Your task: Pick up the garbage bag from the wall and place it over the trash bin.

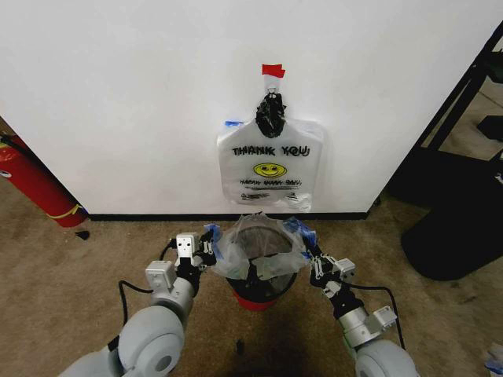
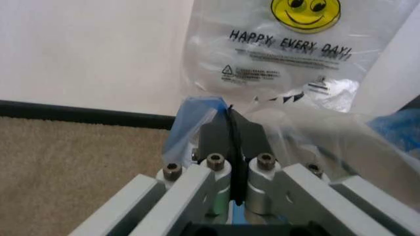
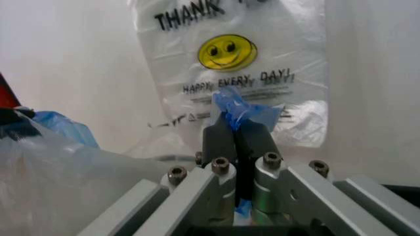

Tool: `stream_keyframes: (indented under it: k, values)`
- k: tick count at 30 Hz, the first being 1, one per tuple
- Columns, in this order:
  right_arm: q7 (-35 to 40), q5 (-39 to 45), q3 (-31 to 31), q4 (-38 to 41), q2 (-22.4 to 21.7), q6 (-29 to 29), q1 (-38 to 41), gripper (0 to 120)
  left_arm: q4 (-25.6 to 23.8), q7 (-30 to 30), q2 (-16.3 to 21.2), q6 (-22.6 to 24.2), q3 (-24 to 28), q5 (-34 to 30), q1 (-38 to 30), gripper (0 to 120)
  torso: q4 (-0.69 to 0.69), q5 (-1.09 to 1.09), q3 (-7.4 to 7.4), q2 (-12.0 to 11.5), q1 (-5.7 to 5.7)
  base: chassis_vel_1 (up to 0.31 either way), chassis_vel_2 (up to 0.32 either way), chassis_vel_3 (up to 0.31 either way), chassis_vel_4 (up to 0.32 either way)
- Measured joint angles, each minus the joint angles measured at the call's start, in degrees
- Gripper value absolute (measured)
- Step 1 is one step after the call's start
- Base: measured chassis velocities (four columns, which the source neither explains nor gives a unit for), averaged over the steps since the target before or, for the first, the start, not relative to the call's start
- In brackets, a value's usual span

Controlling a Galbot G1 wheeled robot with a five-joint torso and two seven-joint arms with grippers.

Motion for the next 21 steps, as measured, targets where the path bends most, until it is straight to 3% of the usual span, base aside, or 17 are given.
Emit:
stream_keyframes:
  k: [7,21]
  values:
    - [-0.45,-1.98,-0.28,-3.32,1.67,2.29,-0.07,0,2.00,0.39,-0.94,-3.48,0.40,1.41,1.06,0,0.00,0.00,0.00,0.00,0.00,0.000,0.000,0.000,0.000]
    - [0.88,-4.84,-1.71,-4.99,1.52,1.77,-3.16,0,0.55,-1.60,-0.26,-1.23,-0.34,3.36,9.10,0,0.01,0.00,0.00,0.00,0.00,0.000,0.000,0.000,0.000]
